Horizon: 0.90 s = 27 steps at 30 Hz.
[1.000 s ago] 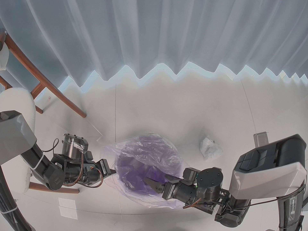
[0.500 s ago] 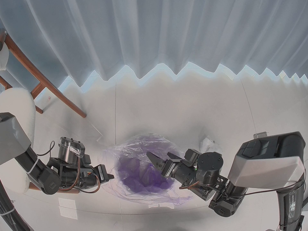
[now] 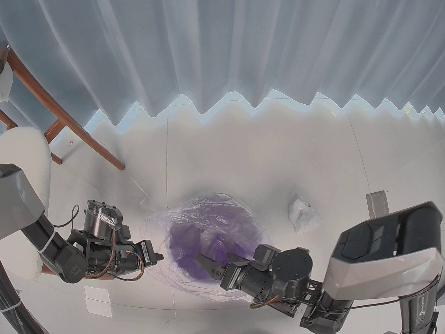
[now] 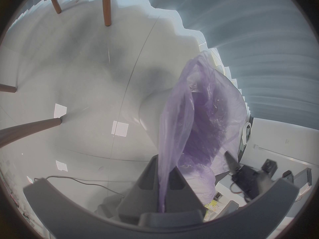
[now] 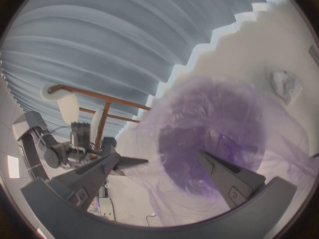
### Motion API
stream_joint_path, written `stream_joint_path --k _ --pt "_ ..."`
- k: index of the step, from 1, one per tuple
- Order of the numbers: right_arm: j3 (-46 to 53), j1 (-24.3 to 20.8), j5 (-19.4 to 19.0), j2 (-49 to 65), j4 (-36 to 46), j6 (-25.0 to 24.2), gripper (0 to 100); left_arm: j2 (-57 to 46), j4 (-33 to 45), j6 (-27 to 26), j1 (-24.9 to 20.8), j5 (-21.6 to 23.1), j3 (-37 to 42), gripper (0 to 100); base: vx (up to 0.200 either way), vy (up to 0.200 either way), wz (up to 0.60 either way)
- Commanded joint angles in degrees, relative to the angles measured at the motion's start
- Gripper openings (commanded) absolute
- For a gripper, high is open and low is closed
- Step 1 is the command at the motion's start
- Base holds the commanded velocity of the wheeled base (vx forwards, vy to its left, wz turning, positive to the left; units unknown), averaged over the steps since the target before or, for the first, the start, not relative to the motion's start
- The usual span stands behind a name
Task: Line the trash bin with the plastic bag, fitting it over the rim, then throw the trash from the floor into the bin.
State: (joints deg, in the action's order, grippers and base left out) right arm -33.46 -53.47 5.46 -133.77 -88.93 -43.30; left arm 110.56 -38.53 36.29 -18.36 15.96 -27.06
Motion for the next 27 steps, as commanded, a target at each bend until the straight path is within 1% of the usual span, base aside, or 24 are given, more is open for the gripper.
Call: stream_joint_path --k 1,7,9,11,14,20,23,27 --pt "-3.5 -1.6 0.1 -8.6 -1.1 -1.8 100 -0.6 -0.2 0.2 -0.4 -0.1 -0.2 0 0.0 0.0 0.0" --pt "-5.7 0.2 0.0 -11.3 -0.9 -3.3 100 -2.6 0.0 0.4 -0.5 0.0 -0.1 0 0.0 0.0 0.0" --pt "-6.4 2.2 0.1 -11.6 -1.0 -3.3 100 -4.0 0.5 0.4 -0.6 0.0 0.2 0 0.0 0.0 0.0" --pt "-6.7 2.9 0.3 -11.3 -1.0 -3.3 100 -4.4 0.6 0.4 -0.6 0.0 0.3 0 0.0 0.0 0.0" --pt "-7.3 5.1 1.7 -7.5 -1.0 -2.9 100 -4.0 0.6 0.4 -1.0 0.0 0.3 0 0.0 0.0 0.0" --pt "-7.8 7.1 1.9 0.1 -1.0 -2.2 100 -3.9 0.5 0.3 -1.3 0.0 1.0 0 0.0 0.0 0.0" --pt "-8.0 7.4 1.9 2.1 -1.0 -1.4 100 -3.8 0.6 0.2 -1.4 0.0 1.0 0 0.0 0.0 0.0" --pt "-11.0 9.8 2.6 2.9 -1.1 2.1 100 -2.9 0.6 -0.1 -1.9 -0.1 1.4 0 0.0 0.0 0.0"
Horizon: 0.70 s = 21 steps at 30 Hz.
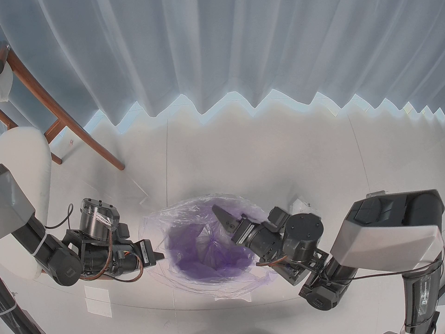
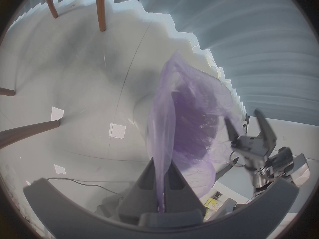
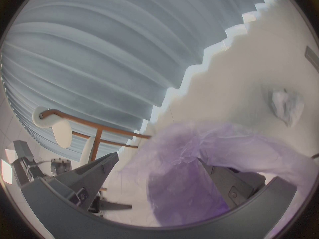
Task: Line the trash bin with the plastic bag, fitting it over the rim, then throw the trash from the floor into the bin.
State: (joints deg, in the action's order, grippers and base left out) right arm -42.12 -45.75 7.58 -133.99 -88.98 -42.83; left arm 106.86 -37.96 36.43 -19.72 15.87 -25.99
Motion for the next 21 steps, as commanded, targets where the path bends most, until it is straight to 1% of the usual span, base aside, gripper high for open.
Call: stream_joint_path --k 1,6,7,8,9,10,13,16,18,19,21 --pt "-3.1 2.6 0.6 3.1 -1.0 2.0 100 0.9 -0.1 -0.2 -0.7 -0.1 0.7 0 0.0 0.0 0.0" --pt "-10.1 5.4 0.2 2.9 -0.8 3.1 100 0.8 -0.5 -0.2 -1.7 -0.1 1.5 0 0.0 0.0 0.0" --pt "-10.3 5.5 0.2 2.9 -0.7 3.1 100 0.8 -0.5 -0.2 -1.7 -0.1 1.5 0 0.0 0.0 0.0" --pt "-12.6 7.1 -0.5 2.2 0.2 3.5 100 0.8 -0.5 -0.2 -2.2 -0.1 1.7 0 0.0 0.0 0.0" --pt "-12.6 7.1 -0.5 2.2 0.2 3.5 100 0.8 -0.5 -0.2 -2.2 -0.1 1.7 0 0.0 0.0 0.0" --pt "-14.3 8.9 -1.8 1.1 1.8 3.6 100 0.9 -0.6 -0.2 -3.0 0.0 1.8 0 0.0 0.0 0.0" --pt "-15.1 10.7 -2.7 0.5 2.0 3.6 100 0.9 -0.7 -0.2 -3.7 -0.1 1.8 0 0.0 0.0 0.0" --pt "-10.9 10.2 -2.9 2.6 1.4 3.4 100 0.5 -0.8 -0.2 -3.7 -0.1 1.6 0 0.0 0.0 0.0" --pt "-3.6 8.4 -3.8 5.8 0.3 3.5 100 0.3 -0.8 -0.1 -4.1 -0.1 1.7 0 0.0 0.0 0.0" --pt "-1.5 7.6 -4.7 6.9 -0.1 3.5 100 0.2 -0.8 -0.1 -4.3 -0.1 1.7 0 0.0 0.0 0.0" --pt "5.6 5.7 -8.9 10.1 -1.0 3.8 100 0.2 -0.9 0.0 -4.5 -0.1 1.5 0 0.0 0.0 0.0"
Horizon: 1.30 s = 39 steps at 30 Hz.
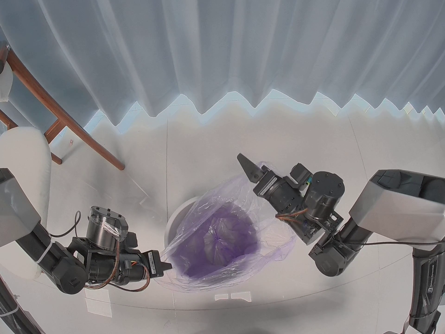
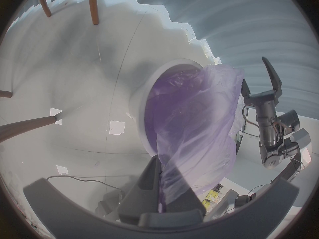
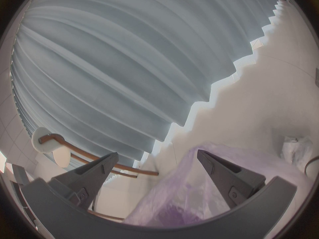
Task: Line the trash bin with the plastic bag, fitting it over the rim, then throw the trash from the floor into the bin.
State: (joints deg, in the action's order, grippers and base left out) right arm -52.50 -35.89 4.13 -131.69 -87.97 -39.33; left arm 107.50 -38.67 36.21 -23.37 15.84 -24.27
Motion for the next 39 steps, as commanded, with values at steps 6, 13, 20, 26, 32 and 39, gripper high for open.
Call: stream_joint_path --k 6,13,20,26,32,39 --pt "25.6 -4.7 -11.9 12.0 -1.7 11.6 100 -0.2 -2.7 0.5 -3.1 -2.3 -0.3 0 0.0 0.0 0.0" --pt "23.7 -0.8 -11.5 11.4 9.3 24.3 100 -0.4 -5.5 3.2 -5.5 -4.1 -0.2 0 0.0 0.0 0.0" --pt "13.9 0.4 -8.4 9.2 21.3 28.5 100 -0.4 -5.4 3.2 -7.6 -6.7 0.1 0 0.0 0.0 0.0" --pt "6.2 0.9 -3.6 8.7 32.9 31.2 100 -0.5 -6.1 3.0 -7.8 -8.8 0.4 0 0.0 0.0 0.0" --pt "2.4 0.8 -1.9 5.4 37.0 31.9 100 -0.5 -7.0 2.8 -7.7 -9.7 0.5 0 0.0 0.0 0.0" --pt "-1.7 0.2 -0.5 -1.0 38.0 32.4 100 -0.5 -7.0 2.6 -7.8 -11.8 0.4 0 0.0 0.0 0.0"
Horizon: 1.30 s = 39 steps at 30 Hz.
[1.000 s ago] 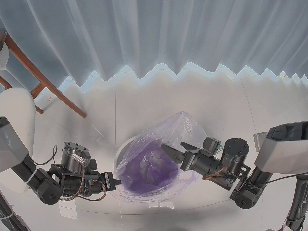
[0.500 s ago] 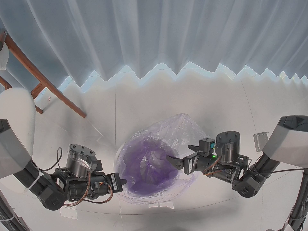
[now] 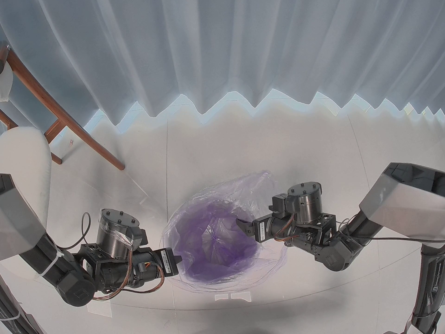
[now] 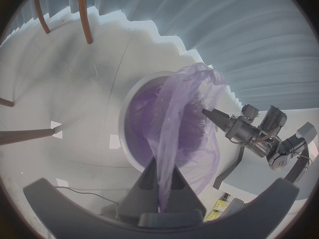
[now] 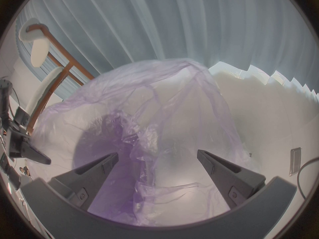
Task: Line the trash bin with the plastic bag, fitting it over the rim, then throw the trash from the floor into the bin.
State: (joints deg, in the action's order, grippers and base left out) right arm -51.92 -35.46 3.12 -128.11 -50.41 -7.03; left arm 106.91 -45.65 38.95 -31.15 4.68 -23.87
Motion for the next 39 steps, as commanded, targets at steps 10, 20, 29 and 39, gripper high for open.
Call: stream_joint_path --k 10,20,29,39 --pt "-5.4 -0.2 1.2 -8.2 0.7 0.1 100 0.1 0.0 -0.2 -0.6 -1.4 0.1 0 0.0 0.0 0.0" --pt "-7.6 -0.3 1.2 -10.1 0.7 0.0 100 0.1 0.0 -0.3 -0.6 -1.4 0.1 0 0.0 0.0 0.0" --pt "-7.5 -0.3 1.4 -9.8 0.6 -0.1 0 0.1 -0.8 -0.3 -1.0 -1.6 -0.4 0 0.0 0.0 0.0" --pt "-6.5 -0.5 2.7 -7.5 0.7 -0.1 0 0.5 -3.4 -0.2 -1.9 -3.5 -0.1 0 0.0 0.0 0.0"
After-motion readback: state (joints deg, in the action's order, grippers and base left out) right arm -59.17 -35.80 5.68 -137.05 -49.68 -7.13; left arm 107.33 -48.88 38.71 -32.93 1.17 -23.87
